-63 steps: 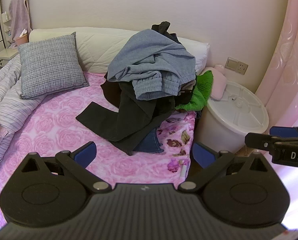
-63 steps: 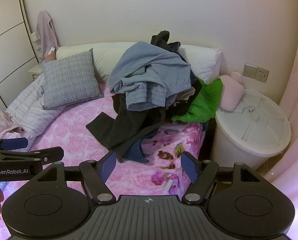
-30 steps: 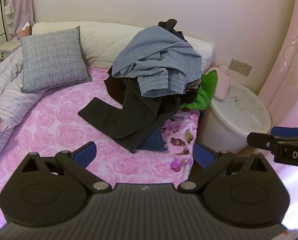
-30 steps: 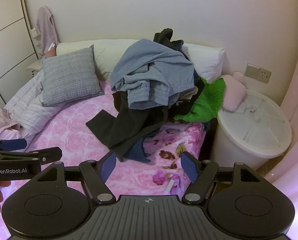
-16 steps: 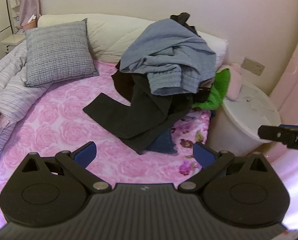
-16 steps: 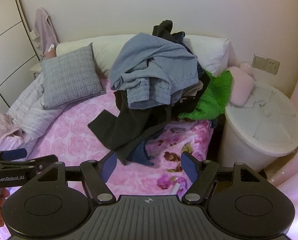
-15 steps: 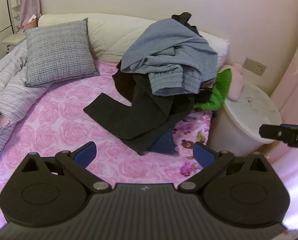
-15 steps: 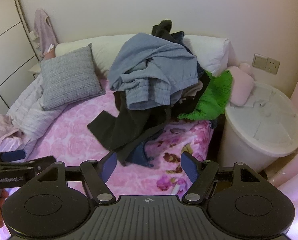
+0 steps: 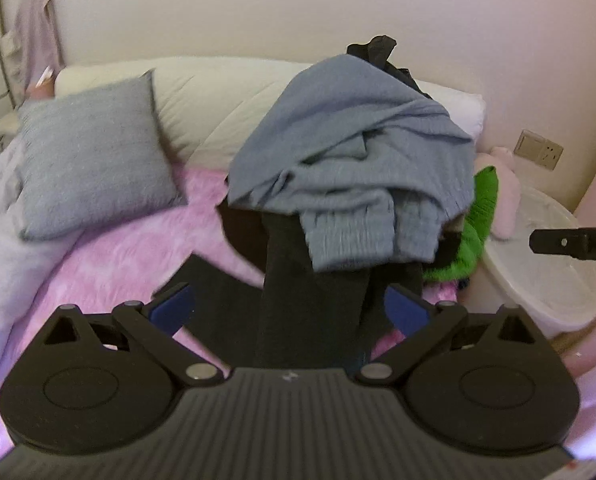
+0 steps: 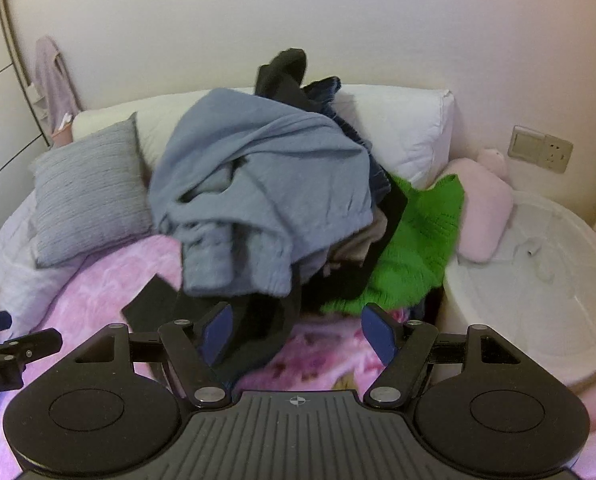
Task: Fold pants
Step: 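Grasp the grey sweatpants with the right gripper while the left gripper grasps them too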
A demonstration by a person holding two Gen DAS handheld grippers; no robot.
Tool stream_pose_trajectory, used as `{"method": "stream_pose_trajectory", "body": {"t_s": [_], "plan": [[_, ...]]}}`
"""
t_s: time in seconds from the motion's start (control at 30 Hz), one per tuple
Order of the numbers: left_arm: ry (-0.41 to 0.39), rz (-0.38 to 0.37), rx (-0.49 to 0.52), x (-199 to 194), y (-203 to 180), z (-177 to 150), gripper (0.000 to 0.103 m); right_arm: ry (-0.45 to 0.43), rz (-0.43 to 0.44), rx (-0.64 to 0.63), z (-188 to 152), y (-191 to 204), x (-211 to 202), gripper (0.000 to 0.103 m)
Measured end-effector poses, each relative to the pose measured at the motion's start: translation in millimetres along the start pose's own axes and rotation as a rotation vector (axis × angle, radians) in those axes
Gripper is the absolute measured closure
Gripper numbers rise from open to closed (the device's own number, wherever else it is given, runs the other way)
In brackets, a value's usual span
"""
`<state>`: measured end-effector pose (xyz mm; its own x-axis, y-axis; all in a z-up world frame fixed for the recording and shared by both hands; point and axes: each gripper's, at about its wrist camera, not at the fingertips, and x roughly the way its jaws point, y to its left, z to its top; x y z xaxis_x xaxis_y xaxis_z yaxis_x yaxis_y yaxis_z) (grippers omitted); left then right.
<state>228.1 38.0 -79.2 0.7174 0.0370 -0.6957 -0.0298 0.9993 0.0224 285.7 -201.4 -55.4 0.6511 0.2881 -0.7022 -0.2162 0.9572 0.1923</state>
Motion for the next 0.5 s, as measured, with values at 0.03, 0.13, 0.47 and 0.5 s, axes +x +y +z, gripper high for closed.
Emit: {"method": "stream_pose_trajectory", "body": {"t_s": [0.03,0.13,0.47,0.5], "plan": [[-0.005,0.005,0.008,12.7,-3.2,9.0,0.003,0.005,0.007,0.005,6.2,-4.4,11.3,0.034],[-0.017,0.004,0.031,48.1,-11.3,34.7,0.003,0.009,0.011,-0.001,23.1,-14.7,42.9,0.034],[-0.072,-0.020,0.144,158.1,-16.6,109.9,0.002,-0.026,-0.053,0.033,92.5,-62.2,134.8,0.034],[-0.075,-0.023,0.158,167.9,-17.1,114.9,0.002,-0.024,-0.058,0.038,98.4,-66.2,143.5,0.034]]}}
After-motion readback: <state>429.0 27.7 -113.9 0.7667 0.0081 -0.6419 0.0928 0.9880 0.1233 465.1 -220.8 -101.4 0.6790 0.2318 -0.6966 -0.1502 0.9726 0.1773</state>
